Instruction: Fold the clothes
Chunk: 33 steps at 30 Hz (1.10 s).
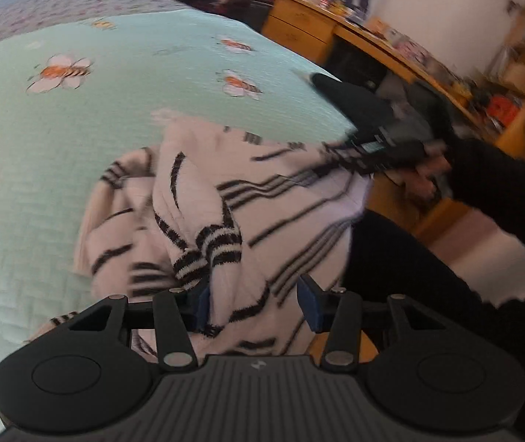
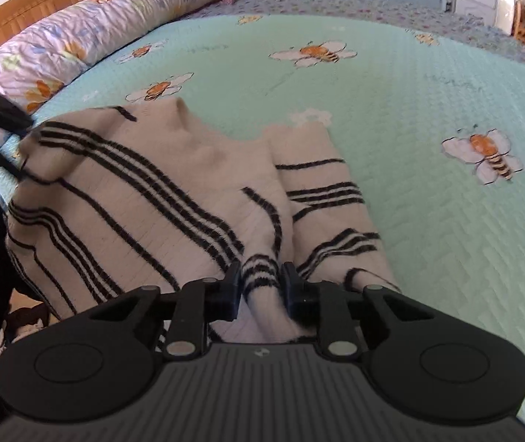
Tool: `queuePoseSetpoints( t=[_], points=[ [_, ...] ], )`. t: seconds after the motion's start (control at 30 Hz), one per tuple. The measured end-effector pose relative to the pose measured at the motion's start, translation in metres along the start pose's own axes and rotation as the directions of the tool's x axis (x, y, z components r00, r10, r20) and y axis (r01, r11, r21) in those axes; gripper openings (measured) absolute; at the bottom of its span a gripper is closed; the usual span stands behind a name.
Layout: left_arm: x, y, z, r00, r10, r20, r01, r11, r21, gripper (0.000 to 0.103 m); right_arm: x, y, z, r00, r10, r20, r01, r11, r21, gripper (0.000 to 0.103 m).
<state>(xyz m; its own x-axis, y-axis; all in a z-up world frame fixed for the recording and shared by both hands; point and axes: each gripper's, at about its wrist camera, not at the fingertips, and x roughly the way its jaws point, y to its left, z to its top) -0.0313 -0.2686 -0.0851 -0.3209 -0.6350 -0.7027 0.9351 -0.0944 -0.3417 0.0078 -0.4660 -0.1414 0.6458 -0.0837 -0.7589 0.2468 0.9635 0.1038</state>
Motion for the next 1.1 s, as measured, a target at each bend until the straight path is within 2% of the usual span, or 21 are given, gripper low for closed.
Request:
queuePoseSetpoints(
  t=[0.07, 0.1, 0.17, 0.27, 0.3, 0.33, 0.4, 0.47, 0.53, 0.6, 0.67, 0.77, 0.83, 0.87, 0.9, 0.93, 0.97, 1.0, 1.03, 1.07, 1.1],
  points=[
    [0.005, 0.001, 0.000, 0.999, 0.042, -0.007, -0.042, 0.999, 0.007, 0.049, 0.006, -0.009, 0.007, 1.000, -0.028, 0.004, 0.028, 0.999, 0.027, 0.045],
    [0.007, 0.006, 0.001, 0.998, 0.058, 0.000, -0.058, 0.998, -0.013, 0.049, 0.015, -0.011, 0.013, 1.000, -0.031, -0.003, 0.031, 0.998, 0.046, 0.051],
    [0.009, 0.015, 0.005, 0.996, 0.086, 0.015, -0.085, 0.995, -0.060, 0.052, 0.033, -0.016, 0.026, 0.999, -0.034, -0.016, 0.036, 0.996, 0.082, 0.069],
    [0.013, 0.028, 0.014, 0.993, 0.115, 0.026, -0.111, 0.987, -0.119, 0.052, 0.058, -0.025, 0.041, 0.998, -0.037, -0.045, 0.043, 0.990, 0.132, 0.070],
    [0.015, 0.028, 0.016, 0.994, 0.109, 0.026, -0.106, 0.987, -0.118, 0.052, 0.060, -0.033, 0.035, 0.997, -0.032, -0.069, 0.041, 0.991, 0.127, 0.069],
    [0.017, 0.027, 0.019, 0.994, 0.104, 0.025, -0.100, 0.988, -0.118, 0.052, 0.058, -0.036, 0.027, 0.997, -0.029, -0.078, 0.037, 0.993, 0.111, 0.068],
    [0.022, 0.027, 0.024, 0.995, 0.093, 0.024, -0.090, 0.989, -0.116, 0.053, 0.052, -0.031, 0.018, 0.997, -0.026, -0.074, 0.032, 0.996, 0.080, 0.051],
    [0.030, 0.024, 0.027, 0.996, 0.086, 0.020, -0.084, 0.991, -0.103, 0.052, 0.046, -0.024, 0.014, 0.998, -0.021, -0.053, 0.025, 0.997, 0.069, 0.026],
    [0.039, 0.019, 0.027, 0.995, 0.101, 0.016, -0.100, 0.992, -0.076, 0.051, 0.041, -0.017, 0.012, 1.000, -0.021, -0.014, 0.022, 0.997, 0.072, 0.015],
    [0.045, 0.013, 0.025, 0.990, 0.142, 0.021, -0.140, 0.989, -0.056, 0.036, 0.034, -0.009, 0.011, 0.999, -0.029, 0.030, 0.026, 0.995, 0.095, 0.013],
    [0.046, 0.011, 0.023, 0.984, 0.174, 0.036, -0.171, 0.983, -0.068, 0.025, 0.020, -0.003, 0.007, 0.997, -0.042, 0.068, 0.035, 0.993, 0.112, 0.012],
    [0.043, 0.016, 0.020, 0.975, 0.214, 0.054, -0.206, 0.971, -0.122, 0.021, 0.011, 0.005, -0.009, 0.993, -0.102, 0.066, 0.096, 0.991, 0.094, 0.012],
    [0.043, 0.021, 0.019, 0.970, 0.239, 0.039, -0.230, 0.960, -0.158, 0.022, 0.015, 0.003, -0.014, 0.991, -0.133, 0.009, 0.132, 0.987, 0.089, 0.017],
    [0.044, 0.023, 0.019, 0.967, 0.252, 0.024, -0.244, 0.954, -0.176, 0.026, 0.022, 0.002, -0.013, 0.990, -0.141, -0.026, 0.143, 0.985, 0.092, 0.025],
    [0.045, 0.026, 0.019, 0.967, 0.254, 0.002, -0.248, 0.949, -0.195, 0.039, 0.031, 0.002, -0.009, 0.988, -0.146, -0.042, 0.149, 0.983, 0.102, 0.029],
    [0.046, 0.026, 0.019, 0.967, 0.256, -0.002, -0.251, 0.947, -0.202, 0.044, 0.031, -0.001, -0.008, 0.988, -0.149, -0.044, 0.153, 0.982, 0.111, 0.040],
    [0.047, 0.026, 0.020, 0.966, 0.258, -0.006, -0.253, 0.944, -0.209, 0.046, 0.032, -0.002, -0.008, 0.989, -0.145, -0.041, 0.149, 0.982, 0.117, 0.045],
    [0.047, 0.024, 0.020, 0.963, 0.269, 0.005, -0.262, 0.942, -0.207, 0.042, 0.033, -0.003, -0.008, 0.989, -0.141, -0.038, 0.145, 0.982, 0.123, 0.045],
    [0.047, 0.021, 0.020, 0.960, 0.280, 0.016, -0.271, 0.940, -0.205, 0.034, 0.035, -0.004, -0.009, 0.990, -0.137, -0.035, 0.140, 0.982, 0.128, 0.039],
    [0.048, 0.019, 0.020, 0.956, 0.292, 0.026, -0.280, 0.938, -0.204, 0.022, 0.037, -0.003, -0.008, 0.991, -0.133, -0.032, 0.137, 0.982, 0.133, 0.021],
    [0.048, 0.016, 0.020, 0.952, 0.303, 0.037, -0.289, 0.936, -0.202, 0.018, 0.038, 0.001, -0.009, 0.990, -0.137, -0.026, 0.139, 0.981, 0.132, 0.015]
  ],
)
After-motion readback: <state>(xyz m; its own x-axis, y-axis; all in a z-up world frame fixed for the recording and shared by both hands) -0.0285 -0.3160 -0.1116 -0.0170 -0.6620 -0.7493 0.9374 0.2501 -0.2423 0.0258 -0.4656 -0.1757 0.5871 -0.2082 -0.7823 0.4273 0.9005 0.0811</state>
